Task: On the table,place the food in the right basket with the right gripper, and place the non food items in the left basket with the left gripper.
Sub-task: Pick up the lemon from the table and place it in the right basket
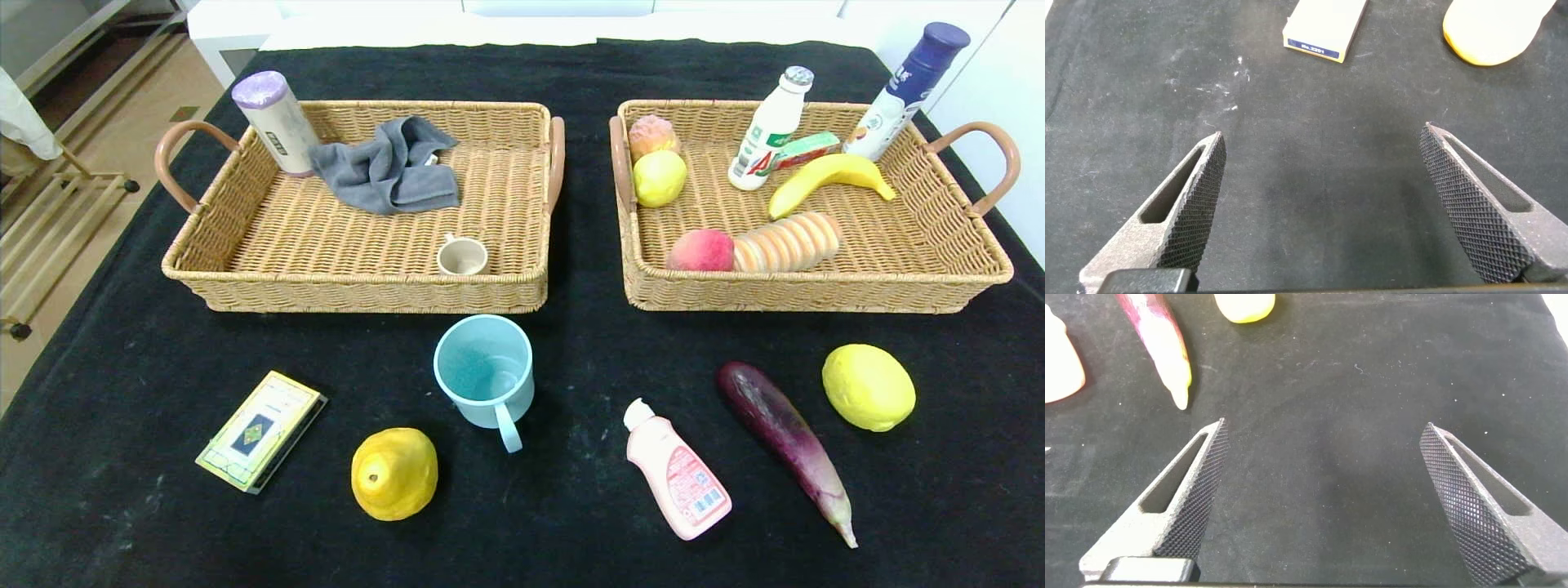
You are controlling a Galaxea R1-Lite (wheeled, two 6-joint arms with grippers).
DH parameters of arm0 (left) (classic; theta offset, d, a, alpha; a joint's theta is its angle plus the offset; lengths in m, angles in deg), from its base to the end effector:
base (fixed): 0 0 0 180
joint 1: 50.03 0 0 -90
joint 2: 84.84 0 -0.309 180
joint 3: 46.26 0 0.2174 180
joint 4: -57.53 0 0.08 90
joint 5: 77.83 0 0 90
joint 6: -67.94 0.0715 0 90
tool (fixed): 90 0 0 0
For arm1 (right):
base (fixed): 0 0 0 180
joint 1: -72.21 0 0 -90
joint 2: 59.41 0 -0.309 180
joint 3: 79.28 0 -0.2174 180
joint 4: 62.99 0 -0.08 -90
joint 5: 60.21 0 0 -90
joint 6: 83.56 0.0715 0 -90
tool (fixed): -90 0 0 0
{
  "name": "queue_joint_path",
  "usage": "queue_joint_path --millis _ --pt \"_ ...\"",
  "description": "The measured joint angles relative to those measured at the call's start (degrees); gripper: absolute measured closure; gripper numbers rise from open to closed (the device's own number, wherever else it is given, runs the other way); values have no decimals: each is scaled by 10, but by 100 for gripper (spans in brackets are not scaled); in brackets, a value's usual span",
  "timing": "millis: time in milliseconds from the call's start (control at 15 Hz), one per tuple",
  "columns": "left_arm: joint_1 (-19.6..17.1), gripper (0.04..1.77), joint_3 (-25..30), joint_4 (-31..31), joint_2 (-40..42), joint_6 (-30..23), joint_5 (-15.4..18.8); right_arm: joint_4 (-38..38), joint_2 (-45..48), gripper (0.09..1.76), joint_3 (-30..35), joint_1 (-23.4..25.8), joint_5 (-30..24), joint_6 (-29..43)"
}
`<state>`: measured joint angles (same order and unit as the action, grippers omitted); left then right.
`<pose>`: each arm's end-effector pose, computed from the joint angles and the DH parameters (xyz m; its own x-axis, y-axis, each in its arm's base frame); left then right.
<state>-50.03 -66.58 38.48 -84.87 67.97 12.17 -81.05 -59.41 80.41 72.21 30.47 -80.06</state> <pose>0.0464 0.0000 0.0788 0.9998 0.0000 0.0216 0.0000 1.0000 0.0005 0.0463 -0.0008 0.0814 0.9992 -0.0119 0.0393 0.0094 0.9981 0.0615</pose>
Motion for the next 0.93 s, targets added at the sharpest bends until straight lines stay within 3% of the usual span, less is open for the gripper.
queue_joint_path --millis 267,667,933 --pt "0 9 -26 40 -1 -15 9 -5 0 14 -2 1 3 3" --pt "8 9 -165 35 -87 -52 164 -7 -81 14 -125 -2 -64 9" --pt "59 9 -246 69 -223 -66 202 9 -214 14 -209 -36 -70 -4"
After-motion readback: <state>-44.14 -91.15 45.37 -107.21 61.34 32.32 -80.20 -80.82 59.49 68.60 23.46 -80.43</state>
